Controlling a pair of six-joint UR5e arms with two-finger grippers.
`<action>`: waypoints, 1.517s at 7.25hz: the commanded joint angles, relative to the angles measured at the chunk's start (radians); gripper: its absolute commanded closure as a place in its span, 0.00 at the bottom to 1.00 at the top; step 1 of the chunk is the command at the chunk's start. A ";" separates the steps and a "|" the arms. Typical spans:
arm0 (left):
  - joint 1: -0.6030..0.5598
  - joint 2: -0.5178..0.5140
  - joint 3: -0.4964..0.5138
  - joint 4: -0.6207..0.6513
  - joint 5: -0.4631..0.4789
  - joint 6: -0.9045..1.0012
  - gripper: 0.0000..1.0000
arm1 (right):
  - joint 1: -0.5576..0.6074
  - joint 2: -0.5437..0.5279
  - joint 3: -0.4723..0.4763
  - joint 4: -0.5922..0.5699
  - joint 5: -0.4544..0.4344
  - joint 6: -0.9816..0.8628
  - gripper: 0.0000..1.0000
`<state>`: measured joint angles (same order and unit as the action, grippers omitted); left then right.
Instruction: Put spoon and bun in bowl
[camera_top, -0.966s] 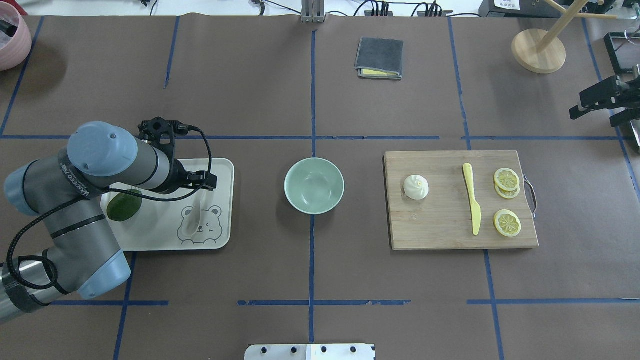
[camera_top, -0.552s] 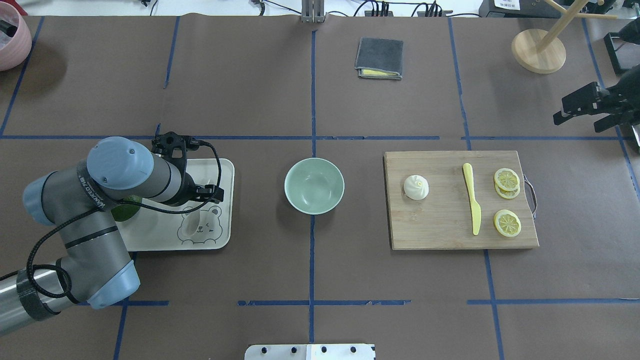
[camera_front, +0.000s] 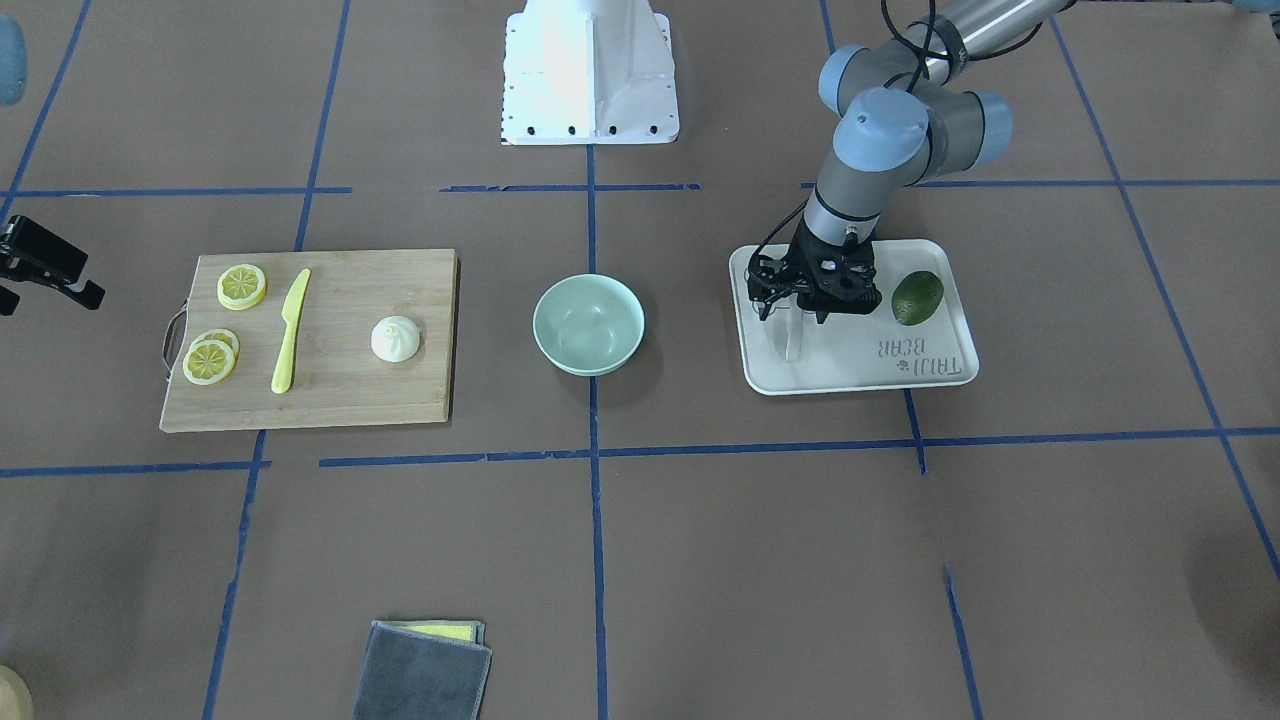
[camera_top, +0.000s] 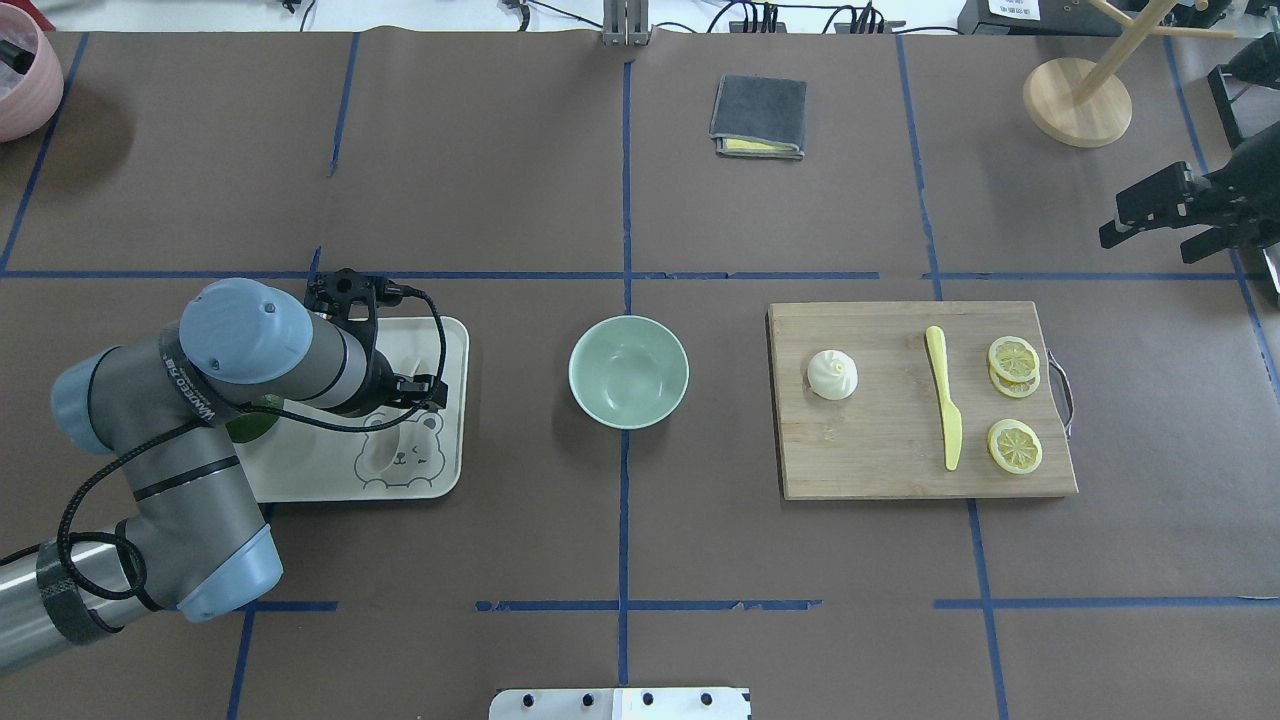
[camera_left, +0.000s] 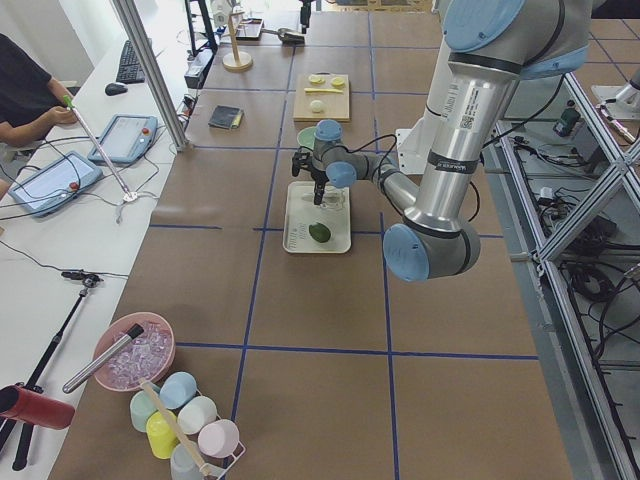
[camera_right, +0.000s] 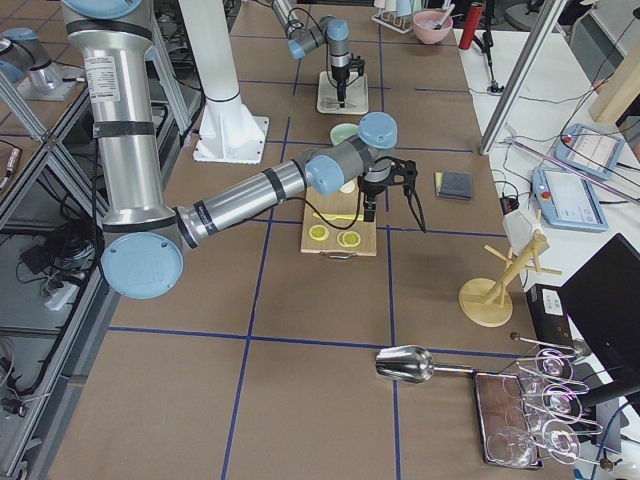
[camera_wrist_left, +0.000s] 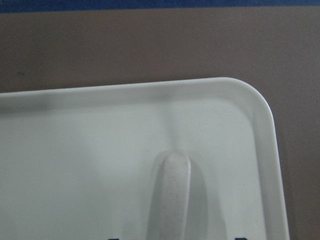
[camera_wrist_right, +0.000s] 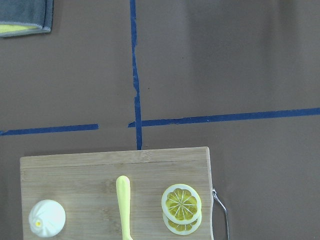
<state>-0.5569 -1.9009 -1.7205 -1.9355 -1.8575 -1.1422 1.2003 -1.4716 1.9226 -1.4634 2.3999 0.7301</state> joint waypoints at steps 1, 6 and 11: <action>0.000 0.002 0.002 0.001 0.000 -0.001 0.89 | -0.008 0.004 0.001 0.000 -0.004 0.000 0.00; -0.070 0.034 -0.120 0.060 -0.008 0.012 1.00 | -0.083 0.023 0.003 0.003 -0.042 0.047 0.00; -0.136 -0.122 -0.124 0.134 -0.049 -0.078 1.00 | -0.405 0.167 -0.079 0.127 -0.341 0.357 0.00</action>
<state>-0.6916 -1.9649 -1.8557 -1.8181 -1.8933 -1.1611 0.8954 -1.3450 1.8586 -1.3509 2.1526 0.9921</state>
